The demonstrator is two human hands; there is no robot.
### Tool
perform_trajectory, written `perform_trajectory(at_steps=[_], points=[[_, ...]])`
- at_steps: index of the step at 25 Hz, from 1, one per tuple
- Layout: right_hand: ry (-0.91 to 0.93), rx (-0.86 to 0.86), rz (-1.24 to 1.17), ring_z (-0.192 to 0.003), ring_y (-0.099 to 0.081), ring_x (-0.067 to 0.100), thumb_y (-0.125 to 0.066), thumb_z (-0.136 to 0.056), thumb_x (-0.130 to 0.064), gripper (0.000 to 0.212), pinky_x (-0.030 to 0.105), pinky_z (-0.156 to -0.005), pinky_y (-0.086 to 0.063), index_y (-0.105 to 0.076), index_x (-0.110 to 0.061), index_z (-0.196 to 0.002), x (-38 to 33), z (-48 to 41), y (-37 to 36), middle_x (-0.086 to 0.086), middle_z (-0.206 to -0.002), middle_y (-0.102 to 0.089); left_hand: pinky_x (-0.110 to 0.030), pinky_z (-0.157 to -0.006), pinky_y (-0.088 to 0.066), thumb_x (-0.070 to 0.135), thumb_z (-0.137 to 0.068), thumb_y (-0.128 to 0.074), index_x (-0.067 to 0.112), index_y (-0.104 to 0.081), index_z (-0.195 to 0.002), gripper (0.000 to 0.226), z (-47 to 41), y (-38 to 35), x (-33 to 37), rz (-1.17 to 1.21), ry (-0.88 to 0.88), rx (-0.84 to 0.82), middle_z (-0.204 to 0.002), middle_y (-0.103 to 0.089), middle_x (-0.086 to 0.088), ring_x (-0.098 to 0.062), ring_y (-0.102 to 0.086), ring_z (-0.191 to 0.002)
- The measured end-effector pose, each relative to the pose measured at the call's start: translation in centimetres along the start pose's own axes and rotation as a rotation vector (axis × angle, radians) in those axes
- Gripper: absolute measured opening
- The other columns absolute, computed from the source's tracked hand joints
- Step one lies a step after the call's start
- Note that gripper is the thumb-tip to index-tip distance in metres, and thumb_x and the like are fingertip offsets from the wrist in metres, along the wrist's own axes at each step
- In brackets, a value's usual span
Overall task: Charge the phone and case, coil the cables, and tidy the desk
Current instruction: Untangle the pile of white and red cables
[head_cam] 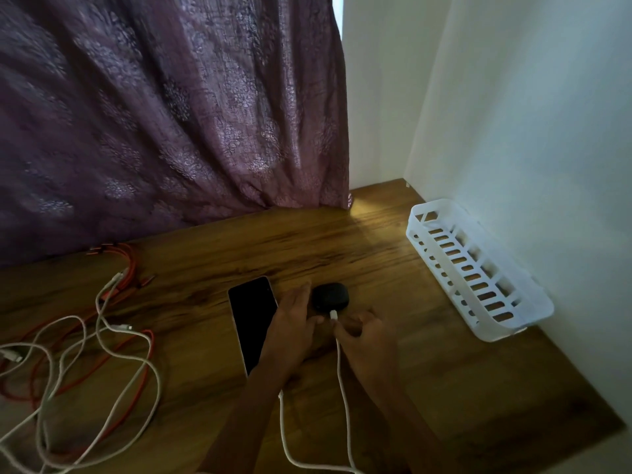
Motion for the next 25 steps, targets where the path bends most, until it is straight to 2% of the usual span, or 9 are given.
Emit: perform_trajectory(at_steps=[2,5,7,10,14,19,22,25], points=[[0.032,0.022,-0.002,-0.087,-0.057,0.015,-0.054,-0.077,-0.052,0.037,0.037,-0.074,-0.054,-0.064,-0.023,-0.097,-0.7,0.4,0.5,-0.002,-0.093,-0.058,-0.027,-0.111,-0.026,0.022,-0.091,-0.055,0.014,-0.027,-0.144,0.061,1.3,0.8,0.1,-0.007,-0.024,0.06,-0.148,-0.033,-0.006,-0.018,-0.026,-0.139],[0.154,0.049,0.016,-0.085,-0.056,0.017,-0.058,-0.084,-0.042,0.029,0.037,-0.072,-0.052,-0.064,-0.018,-0.1,-2.6,1.4,0.8,0.001,-0.092,-0.059,-0.022,-0.111,-0.017,0.022,-0.093,-0.052,0.014,-0.029,-0.143,0.056,3.5,2.3,-0.6,-0.006,-0.014,0.145,-0.151,-0.03,-0.003,-0.015,-0.017,-0.142],[0.229,0.052,0.058,-0.087,-0.056,0.017,-0.059,-0.087,-0.036,0.029,0.036,-0.073,-0.051,-0.064,-0.015,-0.106,-4.0,2.5,0.6,0.003,-0.097,-0.06,-0.024,-0.112,-0.018,0.021,-0.093,-0.051,0.014,-0.03,-0.142,0.054,5.4,3.5,-1.4,-0.002,0.014,0.207,-0.152,-0.028,-0.002,-0.015,-0.013,-0.143],[0.302,0.041,0.086,-0.09,-0.057,0.018,-0.058,-0.089,-0.034,0.027,0.037,-0.077,-0.05,-0.064,-0.014,-0.106,-5.7,4.0,-0.3,0.003,-0.101,-0.061,-0.033,-0.112,-0.027,0.017,-0.092,-0.053,0.014,-0.036,-0.14,0.051,8.4,5.2,-2.8,0.004,0.047,0.291,-0.149,-0.033,-0.003,-0.018,-0.02,-0.142],[0.411,0.041,0.054,-0.082,-0.059,0.018,-0.06,-0.088,-0.028,0.019,0.042,-0.074,-0.051,-0.066,-0.013,-0.098,-8.5,7.0,-2.0,0.002,-0.094,-0.064,-0.043,-0.108,-0.037,0.005,-0.086,-0.06,0.006,-0.047,-0.132,0.048,12.5,7.9,-4.9,-0.022,0.015,0.405,-0.141,-0.045,-0.011,-0.016,-0.027,-0.136],[0.475,0.04,0.046,-0.088,-0.059,0.02,-0.063,-0.086,-0.024,0.013,0.044,-0.077,-0.052,-0.067,-0.014,-0.094,-12.7,12.7,-6.1,0.001,-0.089,-0.064,-0.035,-0.107,-0.033,0.005,-0.082,-0.064,0.006,-0.053,-0.127,0.046,19.7,12.5,-9.8,-0.06,0.029,0.479,-0.137,-0.05,-0.011,-0.026,-0.037,-0.133],[0.487,0.012,0.077,-0.09,-0.058,0.016,-0.061,-0.087,-0.025,0.015,0.035,-0.08,-0.05,-0.068,-0.015,-0.097,-15.1,16.6,-9.0,-0.001,-0.092,-0.065,-0.033,-0.107,-0.028,-0.003,-0.077,-0.064,0.01,-0.054,-0.126,0.051,24.1,15.2,-13.0,-0.073,0.023,0.497,-0.134,-0.053,-0.01,-0.022,-0.037,-0.131],[0.497,-0.016,0.052,-0.094,-0.056,0.017,-0.061,-0.087,-0.02,0.015,0.033,-0.083,-0.048,-0.068,-0.012,-0.098,-17.3,20.9,-12.4,0.002,-0.095,-0.065,-0.029,-0.107,-0.027,0.001,-0.08,-0.063,0.009,-0.054,-0.126,0.047,28.3,17.6,-16.3,-0.098,0.059,0.479,-0.137,-0.05,-0.009,-0.025,-0.037,-0.133]])
Point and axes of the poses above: each hand's wrist, its own z-axis away from the middle knuckle, its own y-axis out of the back of the hand, x = y × z, the point moved 7 cm from there along -z, towards the middle knuckle
